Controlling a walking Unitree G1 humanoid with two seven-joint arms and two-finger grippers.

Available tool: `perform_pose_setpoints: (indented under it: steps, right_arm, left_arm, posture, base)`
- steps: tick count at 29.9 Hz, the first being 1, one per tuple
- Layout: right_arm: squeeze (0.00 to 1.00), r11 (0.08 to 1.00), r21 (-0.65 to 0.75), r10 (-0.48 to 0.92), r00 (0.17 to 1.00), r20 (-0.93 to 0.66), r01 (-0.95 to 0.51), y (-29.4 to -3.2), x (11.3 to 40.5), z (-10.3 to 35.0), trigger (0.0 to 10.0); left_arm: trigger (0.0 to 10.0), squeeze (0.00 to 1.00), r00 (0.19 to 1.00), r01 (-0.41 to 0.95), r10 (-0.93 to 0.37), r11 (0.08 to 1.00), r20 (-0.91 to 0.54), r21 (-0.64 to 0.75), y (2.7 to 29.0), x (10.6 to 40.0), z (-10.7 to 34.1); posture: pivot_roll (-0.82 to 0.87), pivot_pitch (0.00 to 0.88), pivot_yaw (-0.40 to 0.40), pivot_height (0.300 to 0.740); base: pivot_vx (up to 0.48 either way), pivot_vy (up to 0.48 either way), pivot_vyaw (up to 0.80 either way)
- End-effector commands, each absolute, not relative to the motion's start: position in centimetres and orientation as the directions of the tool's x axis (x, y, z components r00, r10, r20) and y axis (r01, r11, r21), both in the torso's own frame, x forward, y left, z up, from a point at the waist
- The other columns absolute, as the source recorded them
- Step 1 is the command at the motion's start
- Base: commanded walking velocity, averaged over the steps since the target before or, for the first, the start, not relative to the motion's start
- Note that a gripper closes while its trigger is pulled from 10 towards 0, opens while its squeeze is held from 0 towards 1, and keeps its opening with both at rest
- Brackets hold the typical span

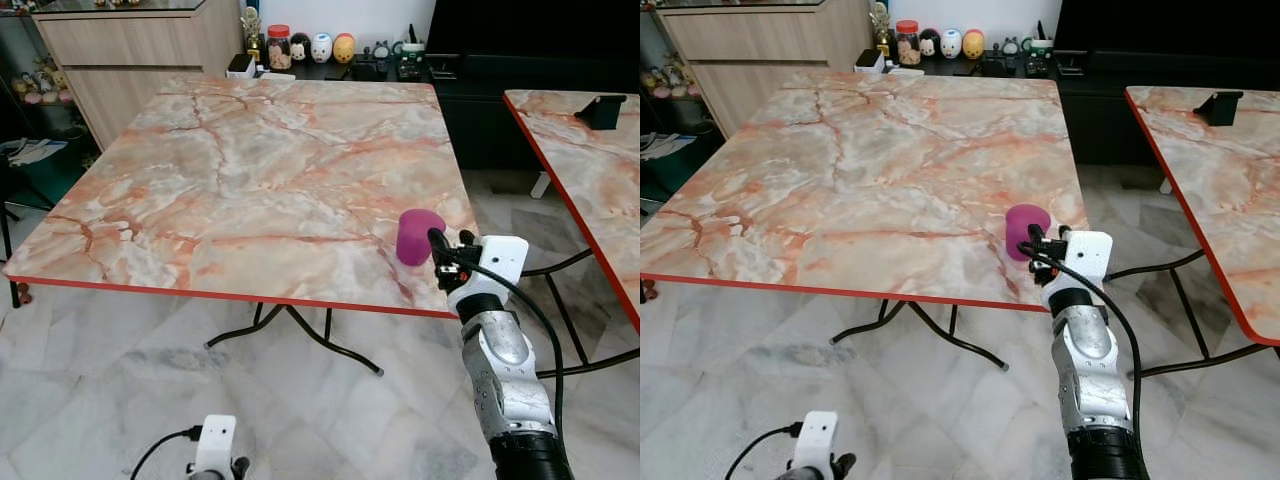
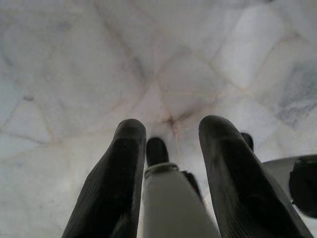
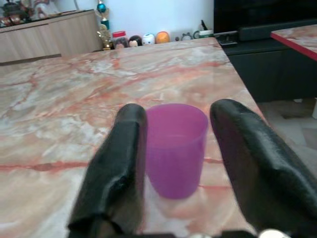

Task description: Setting the table

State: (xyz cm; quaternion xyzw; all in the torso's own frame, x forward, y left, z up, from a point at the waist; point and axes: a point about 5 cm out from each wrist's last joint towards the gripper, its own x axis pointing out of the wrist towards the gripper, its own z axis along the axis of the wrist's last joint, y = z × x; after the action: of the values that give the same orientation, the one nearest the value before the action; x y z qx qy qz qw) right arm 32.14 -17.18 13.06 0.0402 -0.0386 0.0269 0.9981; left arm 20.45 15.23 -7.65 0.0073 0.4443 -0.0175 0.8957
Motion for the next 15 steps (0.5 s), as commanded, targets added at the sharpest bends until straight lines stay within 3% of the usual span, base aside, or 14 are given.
perform_pose_setpoints:
  steps: [1, 2, 7, 8, 15]
  right_arm:
    - [1.0, 0.993, 0.089, 0.068, 0.994, 0.083, -0.075, -16.8, 32.4, 13.4, 10.0]
    - [1.0, 0.993, 0.092, 0.07, 0.994, 0.084, -0.078, -16.6, 32.6, 13.6, 10.0]
    - [1.0, 0.982, 0.074, 0.169, 0.984, 0.062, -0.174, -15.5, 33.0, 13.6, 10.0]
    - [0.0, 0.977, 0.047, 0.203, 0.977, 0.057, -0.206, -15.1, 33.0, 13.6, 10.0]
    - [0.0, 0.976, 0.021, 0.216, 0.974, 0.06, -0.218, -14.7, 33.3, 14.1, 10.0]
  left_arm:
    - [10.0, 0.0, 0.581, 0.061, -0.025, 0.998, -0.813, 0.013, 14.7, 20.1, -7.9]
    - [10.0, 0.0, 0.583, 0.067, -0.031, 0.998, -0.812, 0.009, 14.0, 20.2, -7.8]
    - [10.0, 0.0, 0.576, 0.049, -0.006, 0.998, -0.818, 0.027, 15.9, 19.9, -8.0]
    - [10.0, 0.0, 0.576, 0.048, -0.005, 0.998, -0.817, 0.028, 16.0, 19.9, -7.9]
    - [10.0, 0.0, 0.578, 0.024, 0.007, 0.999, -0.816, 0.025, 16.4, 19.9, -7.9]
  posture:
    - [0.0, 0.0, 0.02, 0.736]
    - [-0.01, 0.0, 0.022, 0.736]
    - [-0.01, 0.0, 0.024, 0.736]
    - [-0.01, 0.0, 0.024, 0.736]
    - [0.0, 0.0, 0.024, 0.736]
  base:
    - [0.0, 0.0, 0.0]
    - [0.0, 0.0, 0.0]
    - [0.0, 0.0, 0.0]
    - [0.0, 0.0, 0.0]
    - [0.0, 0.0, 0.0]
